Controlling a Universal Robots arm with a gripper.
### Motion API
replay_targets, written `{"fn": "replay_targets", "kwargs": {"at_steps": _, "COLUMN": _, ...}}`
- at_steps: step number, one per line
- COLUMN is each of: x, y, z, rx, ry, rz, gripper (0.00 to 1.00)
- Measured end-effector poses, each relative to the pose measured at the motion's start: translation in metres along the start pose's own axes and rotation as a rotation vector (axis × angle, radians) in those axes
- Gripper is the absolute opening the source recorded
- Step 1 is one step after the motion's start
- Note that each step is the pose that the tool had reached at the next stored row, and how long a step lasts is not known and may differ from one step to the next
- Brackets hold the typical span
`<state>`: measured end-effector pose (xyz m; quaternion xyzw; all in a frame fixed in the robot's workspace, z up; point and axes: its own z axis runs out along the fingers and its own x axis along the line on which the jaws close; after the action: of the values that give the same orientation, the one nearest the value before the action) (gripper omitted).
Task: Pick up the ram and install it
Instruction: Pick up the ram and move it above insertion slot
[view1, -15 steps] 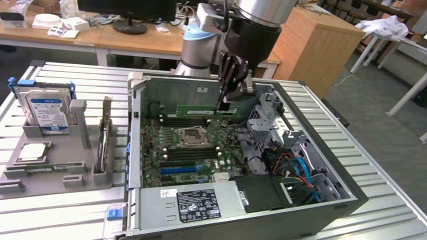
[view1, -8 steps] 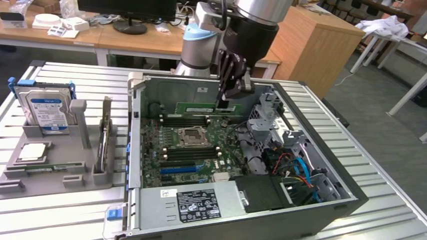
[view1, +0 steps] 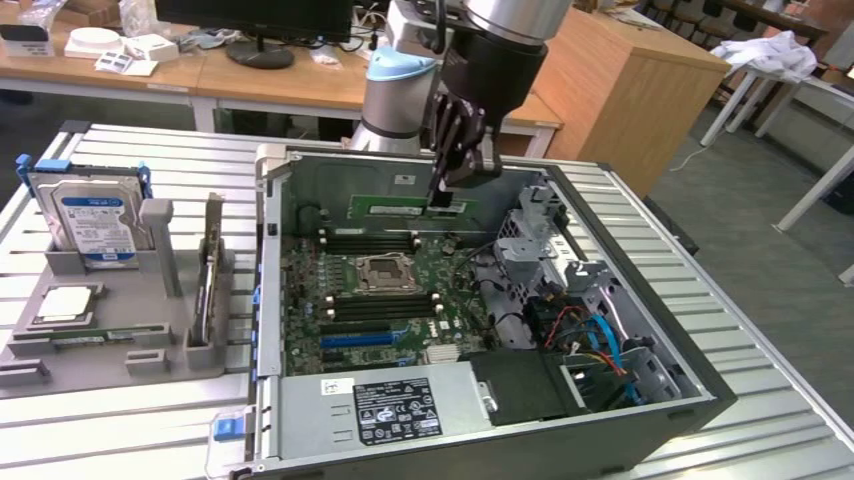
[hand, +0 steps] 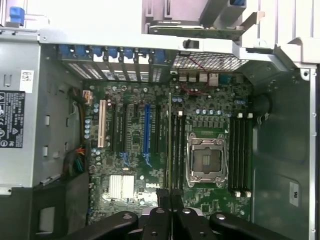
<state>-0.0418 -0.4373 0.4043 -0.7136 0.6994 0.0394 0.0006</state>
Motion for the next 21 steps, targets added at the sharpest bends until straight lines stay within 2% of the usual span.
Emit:
{"fn": "replay_targets", "kwargs": {"at_steps": 9, "x": -0.018, "y": -0.0005, "z": 0.0030, "rx": 0.0001, "ry": -0.0083, "rz": -0.001, "gripper": 0.12}}
{"fn": "replay_targets", "kwargs": {"at_steps": 15, "x": -0.019, "y": -0.0006, "z": 0.0032, "rx": 0.0002, "ry": -0.0093, "rz": -0.001, "gripper": 0.12}}
{"fn": "replay_targets", "kwargs": {"at_steps": 21, "x": -0.018, "y": -0.0011, "z": 0.0124, "rx": 0.0003, "ry": -0.0155, "rz": -0.001, "gripper": 0.12}}
